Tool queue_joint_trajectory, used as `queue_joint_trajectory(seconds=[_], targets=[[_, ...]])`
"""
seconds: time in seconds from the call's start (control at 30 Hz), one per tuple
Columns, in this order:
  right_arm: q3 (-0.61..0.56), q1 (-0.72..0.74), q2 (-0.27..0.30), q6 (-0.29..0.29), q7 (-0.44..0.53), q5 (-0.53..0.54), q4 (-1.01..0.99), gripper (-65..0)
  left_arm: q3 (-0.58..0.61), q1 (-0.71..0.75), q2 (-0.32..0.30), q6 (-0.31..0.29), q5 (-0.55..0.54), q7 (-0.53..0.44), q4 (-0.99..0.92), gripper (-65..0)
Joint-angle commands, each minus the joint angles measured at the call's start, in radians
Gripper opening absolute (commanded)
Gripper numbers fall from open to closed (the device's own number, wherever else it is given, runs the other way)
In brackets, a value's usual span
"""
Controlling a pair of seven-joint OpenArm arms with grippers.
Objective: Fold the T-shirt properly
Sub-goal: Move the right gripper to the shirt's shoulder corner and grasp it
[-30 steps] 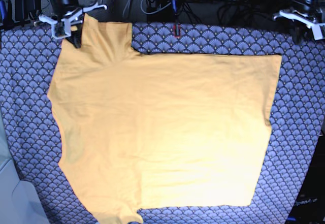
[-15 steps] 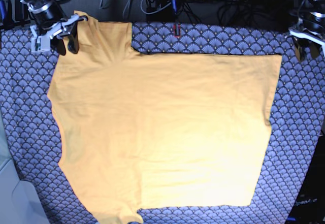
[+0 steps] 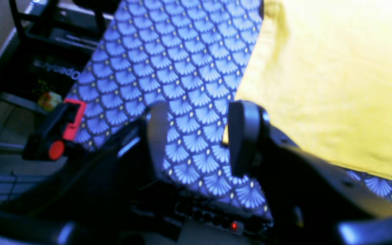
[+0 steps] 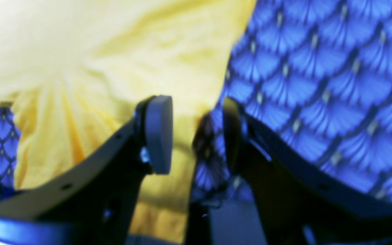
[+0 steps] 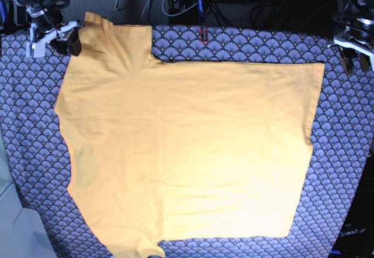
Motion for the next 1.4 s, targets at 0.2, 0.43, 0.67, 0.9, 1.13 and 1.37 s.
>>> queue_joint_trajectory(seconds=[0.2,0.43,0.67,0.9,1.13,1.37], targets=[[-0.002,-0.035,-0.02,0.014,0.02,0.015,0.01,-39.8,-0.01,0.007,-0.013,-0.002,0.01,-0.022,0.015,-37.1],[-0.01,-0.032,-0.02,0.014,0.02,0.018,-0.02,-39.7,-0.011,0.007,-0.013,-0.002,0.01,-0.022,0.014,-37.1],[-0.001,0.037,-0.01,0.014,-0.121,0.014,-0.115,-39.9,-0.011,0.007,-0.013,-0.002,0.012,-0.022,0.012,-37.1],[-0.001,0.033,-0.018,0.014,-0.162,0.017,-0.106,-49.6,-0.011,0.007,-0.018,-0.002,0.012,-0.022,0.01,-36.7],[-0.008,0.01,-0.018,0.014,-0.162,0.017,-0.106,-60.0,-0.011,-0.022,-0.019,-0.002,0.013,-0.022,-0.003,-36.6],[-0.008,0.014,-0.012,0.014,-0.162,0.014,-0.106,-64.0,-0.01,-0.111,-0.019,-0.002,0.013,-0.022,-0.129,-36.2]])
